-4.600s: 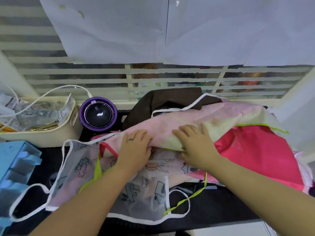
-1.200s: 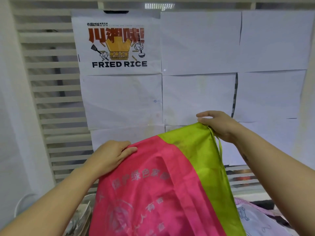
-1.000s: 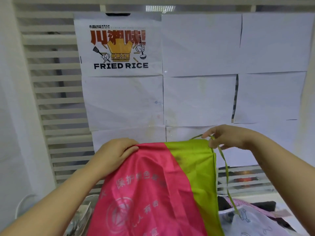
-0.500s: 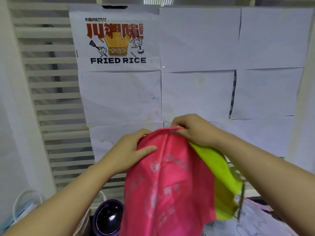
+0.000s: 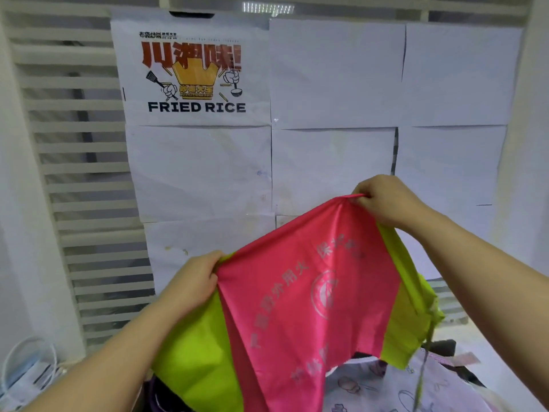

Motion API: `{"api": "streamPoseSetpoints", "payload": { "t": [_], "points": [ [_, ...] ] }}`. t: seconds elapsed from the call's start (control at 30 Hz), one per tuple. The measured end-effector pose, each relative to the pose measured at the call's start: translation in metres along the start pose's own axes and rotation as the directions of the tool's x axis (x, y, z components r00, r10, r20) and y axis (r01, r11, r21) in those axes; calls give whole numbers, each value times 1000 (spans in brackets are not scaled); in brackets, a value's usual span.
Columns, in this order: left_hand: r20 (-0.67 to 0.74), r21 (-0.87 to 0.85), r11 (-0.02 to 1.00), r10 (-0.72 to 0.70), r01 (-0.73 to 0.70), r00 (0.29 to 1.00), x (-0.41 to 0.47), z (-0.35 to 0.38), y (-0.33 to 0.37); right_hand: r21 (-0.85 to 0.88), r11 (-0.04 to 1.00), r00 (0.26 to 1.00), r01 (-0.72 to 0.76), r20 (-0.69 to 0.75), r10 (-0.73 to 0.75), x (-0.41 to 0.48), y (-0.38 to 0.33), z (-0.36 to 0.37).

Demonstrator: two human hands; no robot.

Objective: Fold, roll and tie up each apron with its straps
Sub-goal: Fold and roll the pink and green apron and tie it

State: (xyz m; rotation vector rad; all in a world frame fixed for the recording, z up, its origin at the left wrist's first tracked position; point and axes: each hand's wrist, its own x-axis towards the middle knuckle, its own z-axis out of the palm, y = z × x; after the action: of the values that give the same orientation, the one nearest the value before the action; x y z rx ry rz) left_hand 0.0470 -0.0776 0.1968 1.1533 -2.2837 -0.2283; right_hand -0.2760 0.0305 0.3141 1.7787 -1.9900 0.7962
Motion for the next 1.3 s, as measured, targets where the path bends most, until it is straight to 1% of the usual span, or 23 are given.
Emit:
{"api": "streamPoseSetpoints", "payload": {
  "t": [0.07,0.17,0.3,0.37,0.43,0.5,0.57,0.6,0.7,0.77,0.83,0.9,0.97,1.0,1.07,1.1,1.13,1.17,1.2,1.23,1.27,1.3],
  "points": [
    [-72,51,996,78,-74,994,7,-12,3,8,999,999,-36,13,35,-1,6,0],
    [-126,157,978,156,-136,980,13,-33,12,27,996,996,-84,37,83,-5,14,-1],
    [-153,304,934,245,-190,957,22,-66,26,66,983,981,-171,110,163,-5,25,-3],
    [-129,433,868,328,-244,936,32,-87,33,61,984,978,-166,142,156,-2,30,-9],
    [-62,542,791,374,-283,926,41,-109,41,-8,991,977,-133,165,133,2,32,-14],
    [-4,616,736,361,-282,933,50,-126,47,-133,987,974,-87,198,112,7,33,-13],
    [8,672,694,340,-257,940,57,-140,51,-246,967,964,-68,234,127,11,31,-11],
    [5,692,680,332,-243,943,60,-145,52,-287,954,959,-82,238,154,13,30,-11],
    [-62,691,696,325,-195,943,67,-155,49,-393,909,956,-138,189,227,14,20,-15],
    [-139,648,746,313,-153,940,69,-158,43,-440,886,951,-146,185,248,15,14,-18],
    [-214,601,791,296,-114,931,67,-158,38,-430,890,941,-153,213,264,17,12,-21],
    [-254,555,828,255,-76,933,63,-157,33,-362,915,927,-179,251,281,18,13,-26],
    [-238,513,855,225,-75,945,60,-155,25,-306,931,929,-198,244,277,19,16,-28],
    [-215,503,860,223,-88,951,59,-153,21,-290,937,941,-196,213,263,20,17,-28],
    [-206,493,864,231,-103,951,59,-149,14,-258,939,960,-228,102,261,24,18,-23],
    [-230,480,872,229,-95,946,59,-145,11,-214,942,958,-259,68,279,26,17,-20],
    [-270,458,885,231,-86,935,58,-142,10,-136,944,948,-300,70,312,26,15,-18],
    [-326,448,892,229,-64,917,57,-138,9,-10,940,934,-341,104,341,25,12,-16],
    [-389,459,888,229,-28,893,56,-134,9,200,898,918,-391,160,364,23,9,-15],
    [-451,478,878,215,31,866,55,-131,6,475,755,892,-452,231,389,19,4,-15],
    [-510,490,866,188,104,840,53,-129,4,707,506,862,-495,324,390,15,-2,-17],
    [-553,476,861,137,177,822,51,-128,-2,836,246,846,-491,389,364,11,-7,-18]
  ]
}}
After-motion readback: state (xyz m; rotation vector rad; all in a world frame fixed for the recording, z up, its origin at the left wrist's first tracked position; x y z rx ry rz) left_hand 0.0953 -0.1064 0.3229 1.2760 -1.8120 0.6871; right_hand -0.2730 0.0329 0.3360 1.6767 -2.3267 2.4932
